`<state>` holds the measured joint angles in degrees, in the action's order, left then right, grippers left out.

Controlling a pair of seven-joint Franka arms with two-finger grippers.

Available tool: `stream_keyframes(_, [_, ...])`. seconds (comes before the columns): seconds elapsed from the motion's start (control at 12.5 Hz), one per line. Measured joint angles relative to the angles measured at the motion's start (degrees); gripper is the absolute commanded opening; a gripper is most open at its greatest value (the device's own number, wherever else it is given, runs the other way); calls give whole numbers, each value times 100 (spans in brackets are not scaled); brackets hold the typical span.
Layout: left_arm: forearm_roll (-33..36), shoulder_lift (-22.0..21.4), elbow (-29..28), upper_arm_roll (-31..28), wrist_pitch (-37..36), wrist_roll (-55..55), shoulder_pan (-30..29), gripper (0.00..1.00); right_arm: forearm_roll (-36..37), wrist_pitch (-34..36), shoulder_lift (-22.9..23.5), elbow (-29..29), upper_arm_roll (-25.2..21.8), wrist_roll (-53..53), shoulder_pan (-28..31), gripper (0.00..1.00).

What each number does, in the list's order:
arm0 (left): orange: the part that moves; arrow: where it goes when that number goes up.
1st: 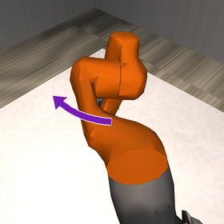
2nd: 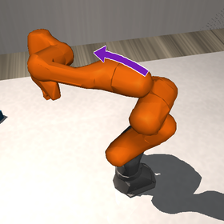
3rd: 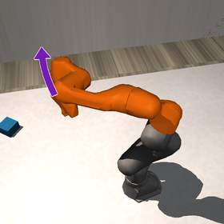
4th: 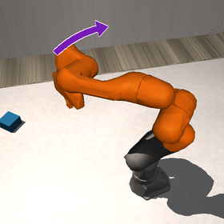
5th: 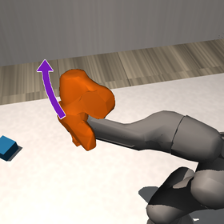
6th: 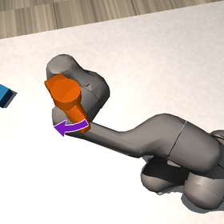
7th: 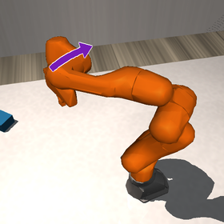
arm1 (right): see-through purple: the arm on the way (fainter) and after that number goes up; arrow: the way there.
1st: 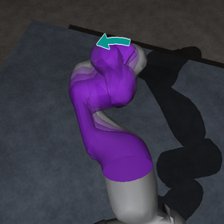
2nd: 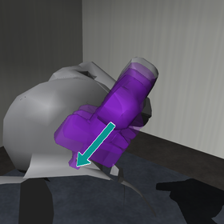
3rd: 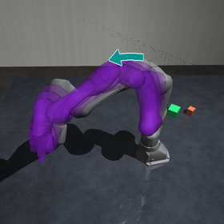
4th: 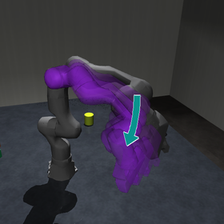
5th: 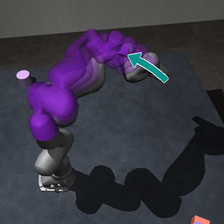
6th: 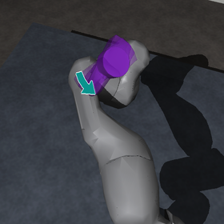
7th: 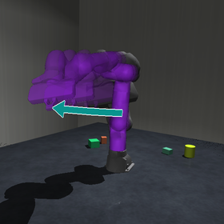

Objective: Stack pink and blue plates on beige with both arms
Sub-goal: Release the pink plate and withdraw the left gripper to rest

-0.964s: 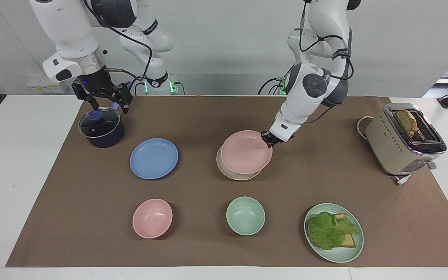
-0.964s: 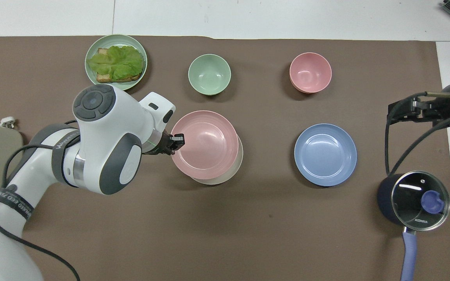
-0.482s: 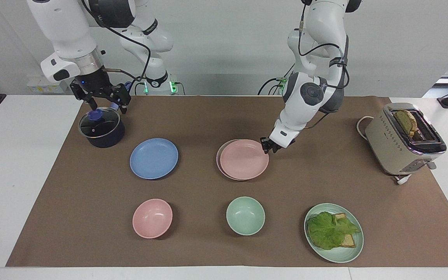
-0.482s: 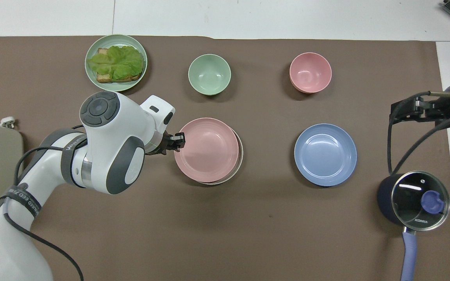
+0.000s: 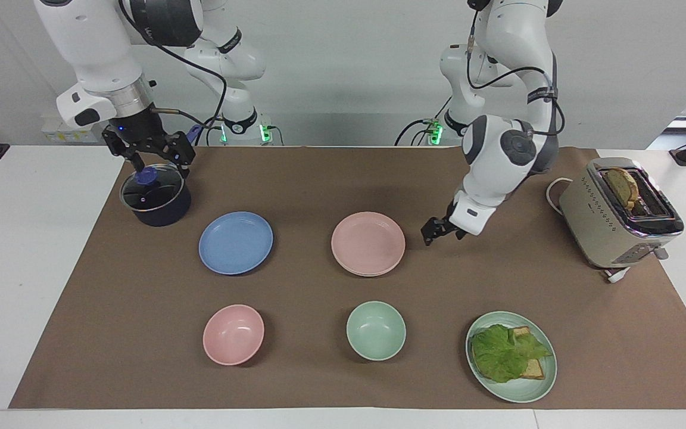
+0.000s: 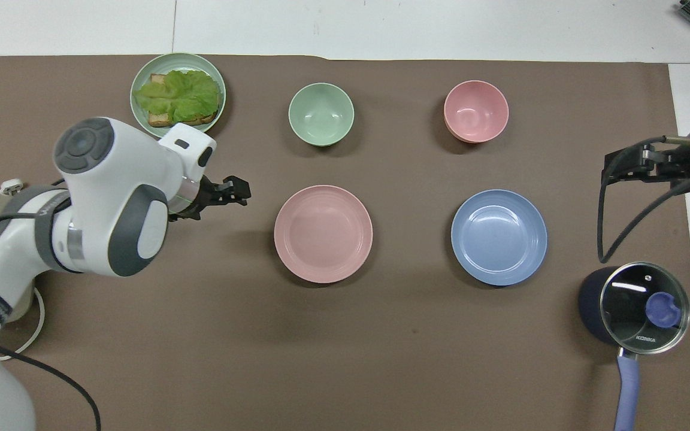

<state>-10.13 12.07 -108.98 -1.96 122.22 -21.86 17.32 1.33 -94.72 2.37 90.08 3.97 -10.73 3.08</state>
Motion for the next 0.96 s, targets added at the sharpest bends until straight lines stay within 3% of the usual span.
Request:
stream_keyframes(0.48, [464,-417,938,-52,-1556,1698,-1299,100,-555,-2305,-111,2326,-4,561,255,100])
stream_keyframes(0.72, [495,-889,1075,-59,-2015,1961,-1534,100,-997,-3279,43,3245,-17,1313,625,88])
stream_keyframes(0.96, [677,-965,1313,9,-2292,1962,-1533,100,-1495,-3667,376,3571,-14,1754,633,74])
